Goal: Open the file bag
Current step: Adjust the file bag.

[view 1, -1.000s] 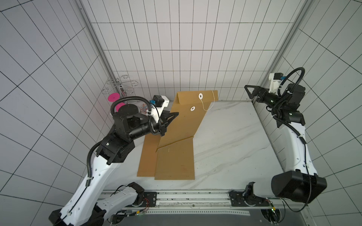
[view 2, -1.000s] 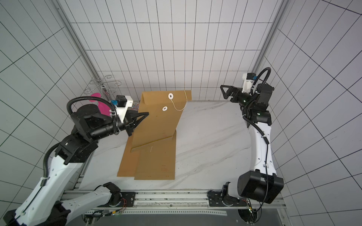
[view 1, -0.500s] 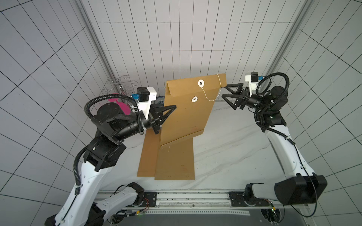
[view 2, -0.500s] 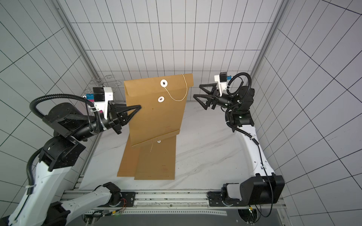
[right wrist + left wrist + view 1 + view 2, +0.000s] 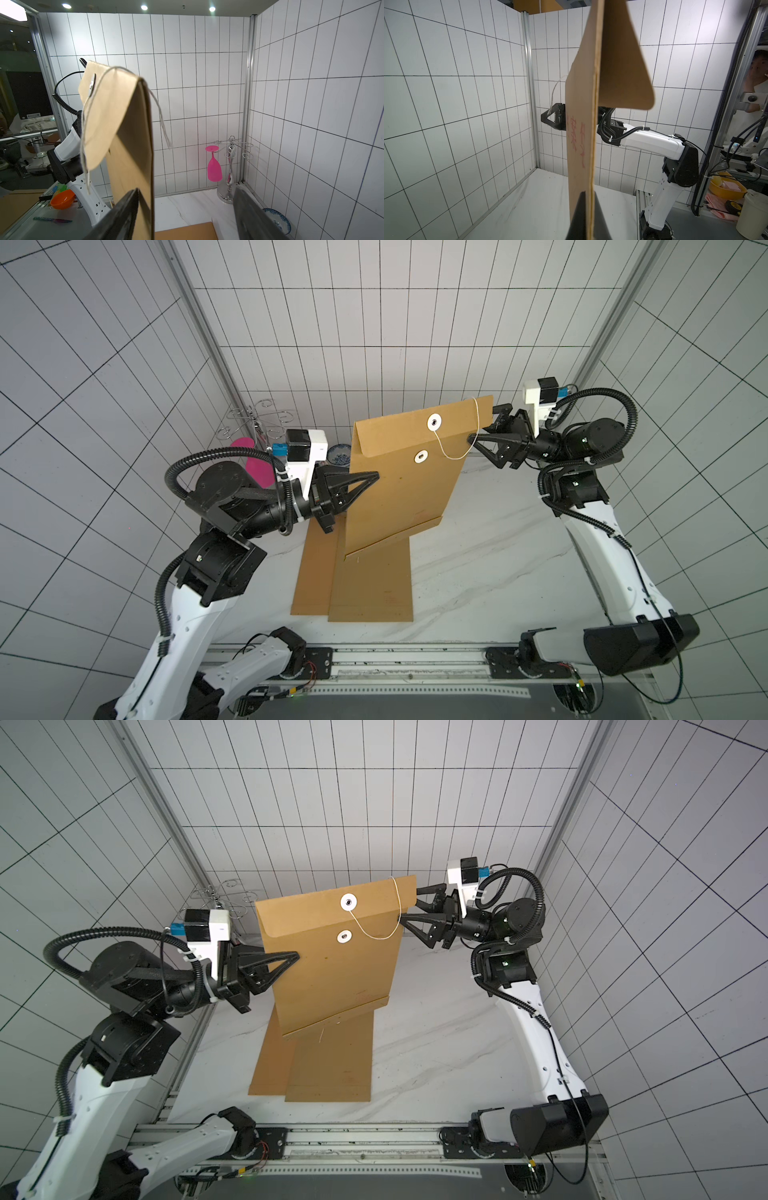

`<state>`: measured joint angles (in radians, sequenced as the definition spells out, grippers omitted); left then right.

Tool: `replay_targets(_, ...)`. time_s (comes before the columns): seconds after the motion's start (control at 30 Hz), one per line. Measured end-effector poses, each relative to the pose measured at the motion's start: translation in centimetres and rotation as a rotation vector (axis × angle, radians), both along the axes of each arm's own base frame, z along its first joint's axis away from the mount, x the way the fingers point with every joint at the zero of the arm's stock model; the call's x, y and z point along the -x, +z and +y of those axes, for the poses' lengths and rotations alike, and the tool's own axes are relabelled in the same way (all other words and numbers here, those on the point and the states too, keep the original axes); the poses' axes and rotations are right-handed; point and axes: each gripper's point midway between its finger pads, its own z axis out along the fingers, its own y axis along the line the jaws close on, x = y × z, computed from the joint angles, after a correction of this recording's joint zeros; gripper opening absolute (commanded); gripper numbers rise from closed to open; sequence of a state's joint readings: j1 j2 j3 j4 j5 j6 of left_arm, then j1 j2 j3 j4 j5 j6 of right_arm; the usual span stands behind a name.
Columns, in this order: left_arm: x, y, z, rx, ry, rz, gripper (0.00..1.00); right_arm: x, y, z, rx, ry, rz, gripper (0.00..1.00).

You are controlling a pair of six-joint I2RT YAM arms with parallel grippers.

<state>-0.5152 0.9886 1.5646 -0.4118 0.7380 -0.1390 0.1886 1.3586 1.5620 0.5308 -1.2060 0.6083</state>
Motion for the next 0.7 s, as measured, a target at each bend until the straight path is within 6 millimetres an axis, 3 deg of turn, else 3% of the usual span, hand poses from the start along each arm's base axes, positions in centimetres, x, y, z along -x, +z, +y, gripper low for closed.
replay_targets(0.27, 0.2, -0.6, -0.3, -0.010, -0.025, 0.008, 0.00, 2.6, 2.4, 0.5, -0.008, 0.056, -0.071, 0.62)
replay_targets(0.7, -0.3, -1.9, -0.7, -0.031, -0.033, 0.030, 0.00, 3.9, 3.8, 0.4, -0.015, 0.068, -0.104, 0.42)
